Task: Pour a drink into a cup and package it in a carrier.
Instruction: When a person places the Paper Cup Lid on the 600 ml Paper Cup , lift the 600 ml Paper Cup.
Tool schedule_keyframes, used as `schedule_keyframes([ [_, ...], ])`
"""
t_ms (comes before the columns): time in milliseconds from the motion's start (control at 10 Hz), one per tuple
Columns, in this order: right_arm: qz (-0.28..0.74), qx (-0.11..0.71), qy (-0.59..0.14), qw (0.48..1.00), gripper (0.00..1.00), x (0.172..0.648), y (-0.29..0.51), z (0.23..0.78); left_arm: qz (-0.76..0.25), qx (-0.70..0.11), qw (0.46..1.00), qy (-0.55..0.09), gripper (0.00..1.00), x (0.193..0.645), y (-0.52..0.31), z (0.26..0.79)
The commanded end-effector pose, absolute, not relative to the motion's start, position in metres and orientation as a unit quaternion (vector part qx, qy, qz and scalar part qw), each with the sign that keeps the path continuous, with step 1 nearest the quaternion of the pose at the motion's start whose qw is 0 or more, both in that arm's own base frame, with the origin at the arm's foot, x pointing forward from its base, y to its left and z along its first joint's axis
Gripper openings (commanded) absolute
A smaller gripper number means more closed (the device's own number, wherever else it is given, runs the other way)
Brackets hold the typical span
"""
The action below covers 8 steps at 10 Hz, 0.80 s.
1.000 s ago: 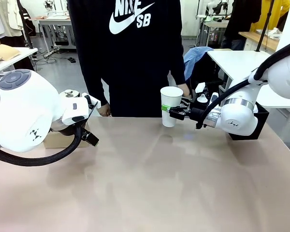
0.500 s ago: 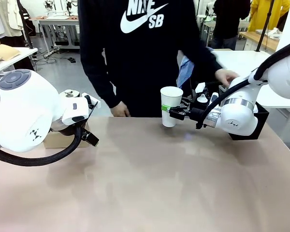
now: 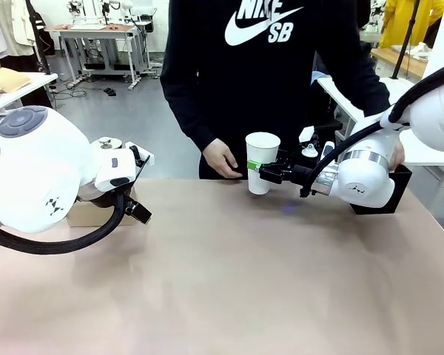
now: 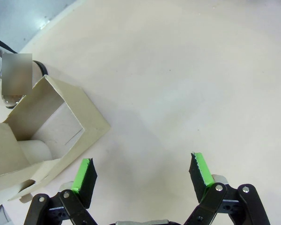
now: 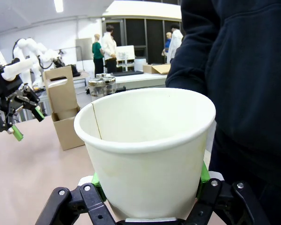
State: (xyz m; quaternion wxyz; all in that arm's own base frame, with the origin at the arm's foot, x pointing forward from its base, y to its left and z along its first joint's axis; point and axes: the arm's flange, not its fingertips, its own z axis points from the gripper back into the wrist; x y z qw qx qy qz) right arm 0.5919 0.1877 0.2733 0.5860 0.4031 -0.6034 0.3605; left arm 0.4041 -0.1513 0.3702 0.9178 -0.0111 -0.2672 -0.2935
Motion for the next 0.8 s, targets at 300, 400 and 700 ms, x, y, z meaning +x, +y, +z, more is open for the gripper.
schedule_keyframes([
  [300,0.355,0.403,-0.611,0.582,0.81,0.5927,0.1896,0.276,-0.294,-0.012,0.918,-0.267,1.0,0.4037,-0.1516,0.3704],
  [400,0.355,0.403,-0.611,0.582,0.81,0.5927,0.1896,0.276,-0.294,-0.012,0.918,-0.267,1.0,0.4037,-0.1516,0.3704],
  [700,0.355,0.403,-0.611,0.582,0.81,0.5927,0.1896,0.276,-0.294,-0.012,0.918,-0.267,1.0,0.4037,-0.1516,0.3704],
])
